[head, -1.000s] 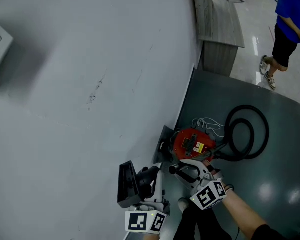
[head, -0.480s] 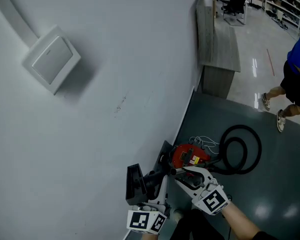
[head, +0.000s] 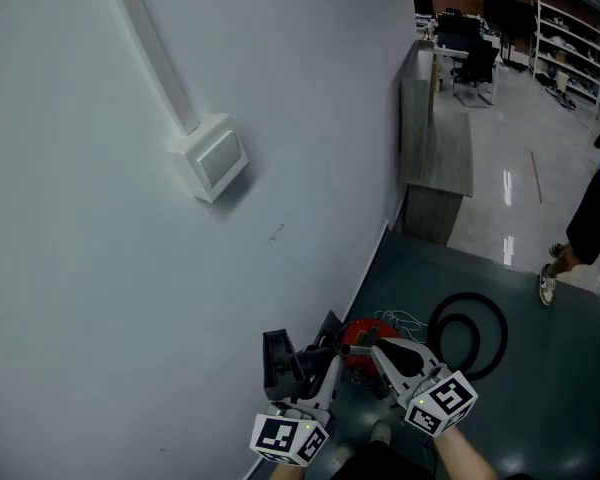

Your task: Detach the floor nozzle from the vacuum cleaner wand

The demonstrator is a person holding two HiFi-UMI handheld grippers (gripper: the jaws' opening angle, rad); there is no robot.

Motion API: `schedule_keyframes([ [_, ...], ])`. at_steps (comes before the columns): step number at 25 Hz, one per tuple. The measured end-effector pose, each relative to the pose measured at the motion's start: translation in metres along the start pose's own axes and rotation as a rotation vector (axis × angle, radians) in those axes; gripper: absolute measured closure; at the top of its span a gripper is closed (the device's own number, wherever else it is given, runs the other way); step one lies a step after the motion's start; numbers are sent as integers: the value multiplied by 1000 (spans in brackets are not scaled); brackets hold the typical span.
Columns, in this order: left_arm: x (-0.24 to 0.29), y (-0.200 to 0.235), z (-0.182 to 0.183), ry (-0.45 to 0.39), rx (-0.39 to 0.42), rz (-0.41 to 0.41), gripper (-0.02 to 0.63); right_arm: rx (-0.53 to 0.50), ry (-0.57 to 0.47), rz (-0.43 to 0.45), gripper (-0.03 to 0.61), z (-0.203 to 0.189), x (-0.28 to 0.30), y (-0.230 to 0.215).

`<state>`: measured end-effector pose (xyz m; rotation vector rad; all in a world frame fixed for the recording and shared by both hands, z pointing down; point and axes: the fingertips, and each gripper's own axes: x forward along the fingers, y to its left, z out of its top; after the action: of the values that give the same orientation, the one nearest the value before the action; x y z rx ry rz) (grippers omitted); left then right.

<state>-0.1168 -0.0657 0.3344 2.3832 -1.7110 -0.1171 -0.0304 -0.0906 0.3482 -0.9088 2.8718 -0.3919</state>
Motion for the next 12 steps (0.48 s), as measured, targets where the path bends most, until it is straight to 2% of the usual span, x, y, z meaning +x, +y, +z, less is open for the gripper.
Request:
schedule_keyframes([
  [5, -13, -19, 23, -26, 25, -23, 436, 41, -54, -28, 555, 27, -18, 13],
  [12, -22, -24, 43, -53, 48, -38, 436, 25, -88, -34, 560, 47, -24, 23],
])
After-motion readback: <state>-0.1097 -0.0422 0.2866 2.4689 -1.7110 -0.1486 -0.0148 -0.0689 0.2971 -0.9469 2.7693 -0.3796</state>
